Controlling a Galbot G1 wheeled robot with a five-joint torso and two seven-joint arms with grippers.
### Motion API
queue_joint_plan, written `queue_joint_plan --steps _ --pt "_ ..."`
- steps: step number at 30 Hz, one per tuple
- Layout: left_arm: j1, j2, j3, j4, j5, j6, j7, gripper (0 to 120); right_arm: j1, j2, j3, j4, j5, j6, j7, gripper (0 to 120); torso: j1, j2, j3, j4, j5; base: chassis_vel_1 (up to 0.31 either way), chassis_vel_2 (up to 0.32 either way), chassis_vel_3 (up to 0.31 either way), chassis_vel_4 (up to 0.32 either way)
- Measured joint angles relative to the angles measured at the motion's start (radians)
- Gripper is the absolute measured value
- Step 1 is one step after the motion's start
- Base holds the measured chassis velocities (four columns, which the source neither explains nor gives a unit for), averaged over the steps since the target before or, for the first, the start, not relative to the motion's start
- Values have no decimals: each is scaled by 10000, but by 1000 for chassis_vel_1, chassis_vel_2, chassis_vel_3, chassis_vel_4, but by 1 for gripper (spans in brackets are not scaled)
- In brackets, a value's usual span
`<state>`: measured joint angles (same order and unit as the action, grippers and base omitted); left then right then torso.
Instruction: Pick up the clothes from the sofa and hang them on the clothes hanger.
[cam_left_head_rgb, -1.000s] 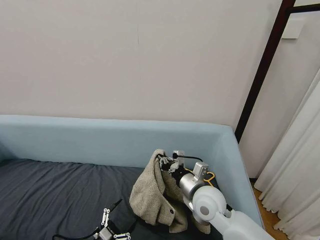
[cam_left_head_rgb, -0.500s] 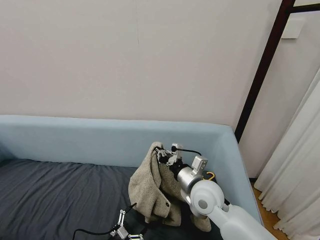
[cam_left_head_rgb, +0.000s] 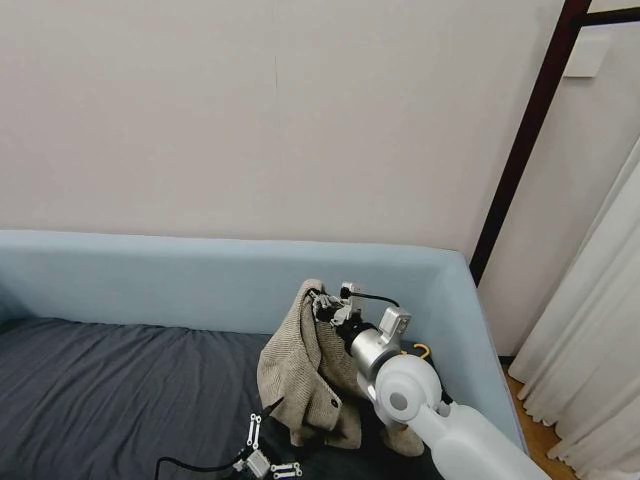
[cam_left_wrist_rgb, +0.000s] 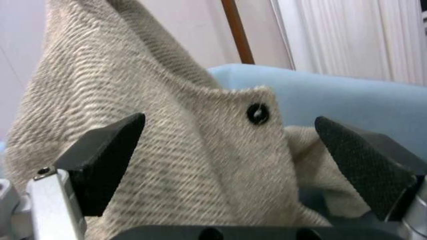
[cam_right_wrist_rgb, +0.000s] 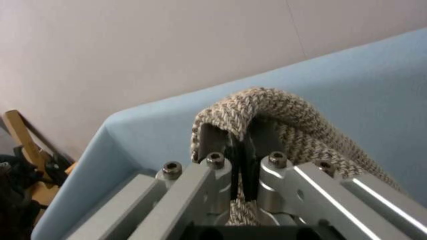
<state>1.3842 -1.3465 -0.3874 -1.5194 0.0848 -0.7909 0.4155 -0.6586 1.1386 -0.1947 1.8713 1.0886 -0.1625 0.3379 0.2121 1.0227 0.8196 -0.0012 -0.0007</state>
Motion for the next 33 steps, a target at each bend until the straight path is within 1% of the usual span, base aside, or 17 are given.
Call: queue_joint_plan --steps 5,11,17,22,23,28,29,33 --pt "-24 -207 177 -13 7 74 81 100 -6 33 -19 -123 -13 3 -2 0 0 0 0 0 -2 0 0 0 0" --pt "-108 -3 219 -7 -229 67 430 100 -2 103 -29 -167 -27 4 0 0 -1 0 0 0 0 0 0 0 0" --pt "-127 -149 391 104 -250 55 618 100 48 206 -23 -270 -52 10 -4 0 0 0 0 0 -1 0 0 0 0" --pt "-295 -529 545 679 -225 86 452 100 67 283 -6 -378 -93 40 -34 0 0 0 0 0 0 0 0 0 0" --pt "-295 -529 545 679 -225 86 452 100 67 283 -6 -378 -93 40 -34 0 0 0 0 0 0 0 0 0 0" --pt "-544 -1030 620 1206 -196 126 282 100 67 323 -6 -394 -103 46 -46 0 0 0 0 -1 0 0 0 0 0" --pt "-544 -1030 620 1206 -196 126 282 100 67 323 -6 -394 -103 46 -46 0 0 0 0 -1 0 0 0 0 0" --pt "-778 -1493 621 1674 -90 151 -142 100 69 330 -14 -409 -108 48 -57 0 0 0 0 0 1 0 0 0 0"
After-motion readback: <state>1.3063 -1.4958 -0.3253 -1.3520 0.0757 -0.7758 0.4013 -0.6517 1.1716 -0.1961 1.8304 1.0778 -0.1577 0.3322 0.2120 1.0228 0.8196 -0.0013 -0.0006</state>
